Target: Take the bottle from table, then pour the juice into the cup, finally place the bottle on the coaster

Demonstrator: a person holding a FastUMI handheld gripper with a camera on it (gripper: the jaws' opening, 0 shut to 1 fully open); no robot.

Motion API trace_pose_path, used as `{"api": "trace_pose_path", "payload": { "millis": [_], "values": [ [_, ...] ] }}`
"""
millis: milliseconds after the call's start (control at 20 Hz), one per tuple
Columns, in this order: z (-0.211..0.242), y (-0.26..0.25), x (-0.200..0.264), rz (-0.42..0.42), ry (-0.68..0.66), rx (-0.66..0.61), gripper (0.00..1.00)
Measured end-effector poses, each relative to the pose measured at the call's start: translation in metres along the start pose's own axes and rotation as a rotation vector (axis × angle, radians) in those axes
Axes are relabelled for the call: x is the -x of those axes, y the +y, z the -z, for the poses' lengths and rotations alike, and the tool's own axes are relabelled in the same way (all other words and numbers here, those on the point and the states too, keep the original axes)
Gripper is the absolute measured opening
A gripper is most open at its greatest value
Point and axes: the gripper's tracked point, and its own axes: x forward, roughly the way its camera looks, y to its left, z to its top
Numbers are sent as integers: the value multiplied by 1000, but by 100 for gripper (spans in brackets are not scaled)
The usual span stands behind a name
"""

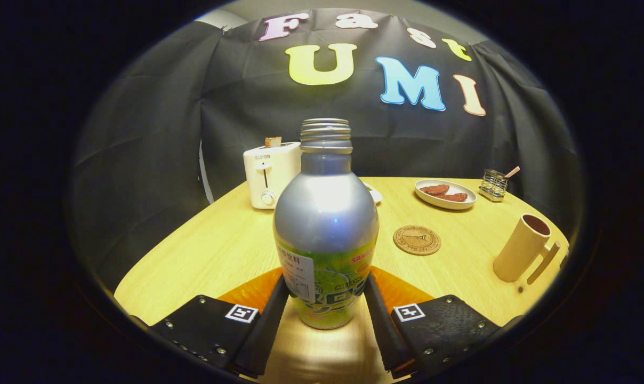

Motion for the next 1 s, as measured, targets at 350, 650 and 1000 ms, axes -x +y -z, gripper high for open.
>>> {"api": "trace_pose_path", "payload": {
  "millis": [350, 650, 1000],
  "values": [
    [-19, -20, 6, -9, 48, -59, 75],
    [-37, -46, 10, 28, 48, -142, 70],
    [-57, -76, 13, 38, 33, -236, 70]
  ]
}}
